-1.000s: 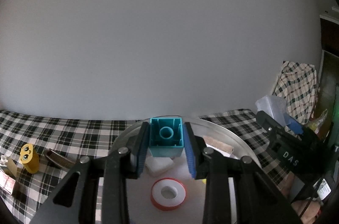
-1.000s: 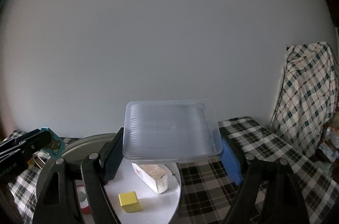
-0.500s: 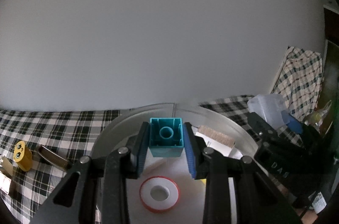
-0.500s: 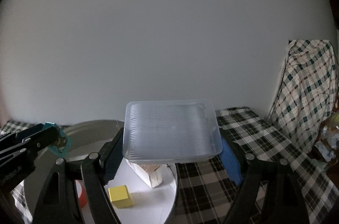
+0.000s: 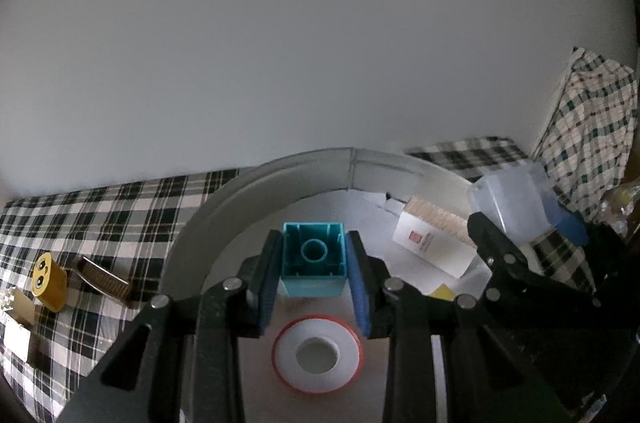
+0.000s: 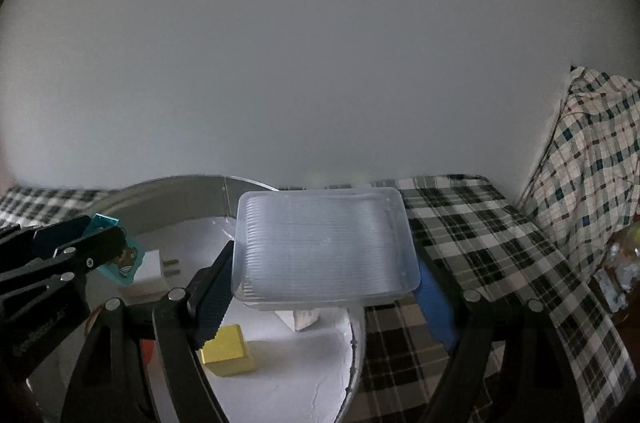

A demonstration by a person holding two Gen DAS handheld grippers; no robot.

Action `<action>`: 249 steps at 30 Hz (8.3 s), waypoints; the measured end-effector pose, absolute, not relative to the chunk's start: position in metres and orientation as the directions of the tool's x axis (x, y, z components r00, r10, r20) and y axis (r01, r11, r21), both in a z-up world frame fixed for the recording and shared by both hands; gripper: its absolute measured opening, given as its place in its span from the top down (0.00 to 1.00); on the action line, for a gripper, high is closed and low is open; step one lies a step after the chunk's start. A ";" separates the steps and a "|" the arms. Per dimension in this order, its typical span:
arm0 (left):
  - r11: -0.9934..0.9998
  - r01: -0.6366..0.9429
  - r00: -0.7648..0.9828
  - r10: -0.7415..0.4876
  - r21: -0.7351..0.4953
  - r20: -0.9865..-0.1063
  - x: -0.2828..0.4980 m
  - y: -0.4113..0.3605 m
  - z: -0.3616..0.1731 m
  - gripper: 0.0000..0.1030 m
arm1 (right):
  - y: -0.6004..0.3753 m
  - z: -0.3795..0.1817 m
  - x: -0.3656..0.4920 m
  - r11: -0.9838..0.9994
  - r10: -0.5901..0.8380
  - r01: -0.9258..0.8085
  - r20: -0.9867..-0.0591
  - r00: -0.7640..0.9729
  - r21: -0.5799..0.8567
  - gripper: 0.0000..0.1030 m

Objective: Organize rigid objects

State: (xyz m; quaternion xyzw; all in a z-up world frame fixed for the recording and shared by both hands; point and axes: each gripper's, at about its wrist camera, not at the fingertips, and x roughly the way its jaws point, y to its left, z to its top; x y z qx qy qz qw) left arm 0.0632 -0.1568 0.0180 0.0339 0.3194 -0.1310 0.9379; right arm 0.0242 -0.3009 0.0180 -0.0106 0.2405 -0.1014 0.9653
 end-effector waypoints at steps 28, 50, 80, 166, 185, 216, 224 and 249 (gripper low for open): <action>0.997 0.062 0.878 -0.079 -0.051 -0.472 0.031 -0.100 0.044 0.00 | -0.379 0.032 -0.012 0.875 -0.048 0.173 -0.274 0.961 0.453 0.06; 0.993 -0.005 0.944 0.045 0.122 -0.326 -0.021 -0.074 0.013 0.01 | -0.309 0.029 -0.061 0.924 -0.329 0.328 -0.031 0.944 0.195 0.05; 0.997 0.038 0.929 -0.009 0.070 -0.370 -0.023 -0.041 0.011 0.01 | -0.255 0.029 -0.096 0.932 -0.307 0.309 -0.042 0.951 0.187 0.05; 0.835 -0.550 0.638 0.420 -0.001 -0.645 0.015 0.287 -0.025 0.26 | 0.141 -0.036 0.072 0.956 0.277 -0.259 -0.725 0.630 0.140 0.50; 0.852 -0.523 0.646 0.389 -0.009 -0.657 0.018 0.277 -0.029 0.26 | 0.132 0.002 0.014 0.952 0.275 -0.306 -0.495 0.824 0.020 0.67; 0.898 -0.436 0.724 0.308 -0.063 -0.618 0.005 0.247 -0.024 0.26 | 0.097 0.004 -0.005 0.970 0.219 -0.243 -0.477 0.851 0.012 0.67; 0.900 -0.432 0.734 0.315 -0.055 -0.602 -0.002 0.238 -0.022 0.26 | 0.083 0.004 -0.010 0.973 0.214 -0.231 -0.479 0.851 0.023 0.67; 0.938 -0.344 0.788 0.267 -0.037 -0.555 -0.020 0.185 -0.014 0.26 | 0.033 0.004 -0.035 0.978 0.184 -0.207 -0.464 0.866 0.003 0.67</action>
